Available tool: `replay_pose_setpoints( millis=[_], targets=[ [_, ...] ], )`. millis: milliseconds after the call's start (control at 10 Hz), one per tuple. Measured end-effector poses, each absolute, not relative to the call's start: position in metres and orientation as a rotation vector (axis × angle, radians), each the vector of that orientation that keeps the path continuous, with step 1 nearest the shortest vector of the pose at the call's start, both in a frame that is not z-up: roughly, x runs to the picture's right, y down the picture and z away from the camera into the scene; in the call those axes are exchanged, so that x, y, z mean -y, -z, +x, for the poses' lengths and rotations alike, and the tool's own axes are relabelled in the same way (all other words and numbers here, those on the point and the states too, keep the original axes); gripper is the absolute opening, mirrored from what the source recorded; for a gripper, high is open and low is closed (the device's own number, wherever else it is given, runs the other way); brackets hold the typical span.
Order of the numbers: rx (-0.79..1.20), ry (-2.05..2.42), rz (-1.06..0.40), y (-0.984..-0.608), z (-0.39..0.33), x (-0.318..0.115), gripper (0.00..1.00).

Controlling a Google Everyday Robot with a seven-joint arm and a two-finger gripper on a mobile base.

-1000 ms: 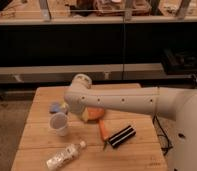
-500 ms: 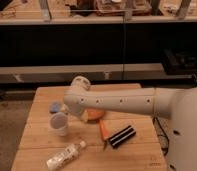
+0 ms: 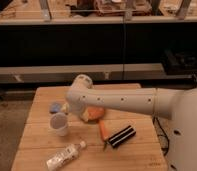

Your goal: Pick up the ceramic cup

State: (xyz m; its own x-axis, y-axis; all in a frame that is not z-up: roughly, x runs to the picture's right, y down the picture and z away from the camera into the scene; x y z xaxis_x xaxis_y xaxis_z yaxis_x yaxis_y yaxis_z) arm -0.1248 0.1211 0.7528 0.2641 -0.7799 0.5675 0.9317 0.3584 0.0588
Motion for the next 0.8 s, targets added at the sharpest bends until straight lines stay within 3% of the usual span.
replay_pose_setpoints(
  millis=[400,800],
  targets=[
    [0.659,1.257,-0.343,-0.706,-0.114,-0.098,0.8],
    [0.727,1.344,-0.359,-0.701,-0.11,-0.138,0.8]
  ],
)
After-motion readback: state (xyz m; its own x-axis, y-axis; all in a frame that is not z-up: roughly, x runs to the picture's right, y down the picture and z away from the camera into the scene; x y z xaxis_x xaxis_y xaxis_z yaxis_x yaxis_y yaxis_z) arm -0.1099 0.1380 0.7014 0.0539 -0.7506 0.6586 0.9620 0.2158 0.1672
